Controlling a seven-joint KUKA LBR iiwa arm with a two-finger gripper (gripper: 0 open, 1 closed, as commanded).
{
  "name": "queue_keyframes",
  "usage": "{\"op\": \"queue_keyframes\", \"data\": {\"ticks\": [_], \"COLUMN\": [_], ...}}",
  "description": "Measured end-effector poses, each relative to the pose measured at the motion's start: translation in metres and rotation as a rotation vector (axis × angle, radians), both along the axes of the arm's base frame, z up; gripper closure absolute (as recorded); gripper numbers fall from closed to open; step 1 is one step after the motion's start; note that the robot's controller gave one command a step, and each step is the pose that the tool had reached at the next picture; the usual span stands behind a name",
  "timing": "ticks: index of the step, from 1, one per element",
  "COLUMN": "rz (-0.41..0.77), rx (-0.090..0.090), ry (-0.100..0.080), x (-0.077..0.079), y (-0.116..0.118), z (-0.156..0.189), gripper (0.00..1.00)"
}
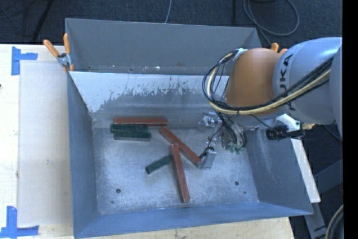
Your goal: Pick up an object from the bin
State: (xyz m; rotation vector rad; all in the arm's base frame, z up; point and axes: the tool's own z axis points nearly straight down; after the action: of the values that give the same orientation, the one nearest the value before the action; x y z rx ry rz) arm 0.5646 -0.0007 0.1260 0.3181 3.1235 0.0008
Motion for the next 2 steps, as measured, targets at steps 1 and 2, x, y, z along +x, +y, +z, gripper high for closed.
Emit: {"op": "queue_keyframes", "data": {"ticks": [1,2], "rz": [-0.217,-0.127], "rx": [0.001,0.002], "ry": [0.002,-0.002], "x": [-0.003,0.002], "y": [0.004,0.005], "z": [-0.048,-0.064], "gripper": [0.00,1.00]}}
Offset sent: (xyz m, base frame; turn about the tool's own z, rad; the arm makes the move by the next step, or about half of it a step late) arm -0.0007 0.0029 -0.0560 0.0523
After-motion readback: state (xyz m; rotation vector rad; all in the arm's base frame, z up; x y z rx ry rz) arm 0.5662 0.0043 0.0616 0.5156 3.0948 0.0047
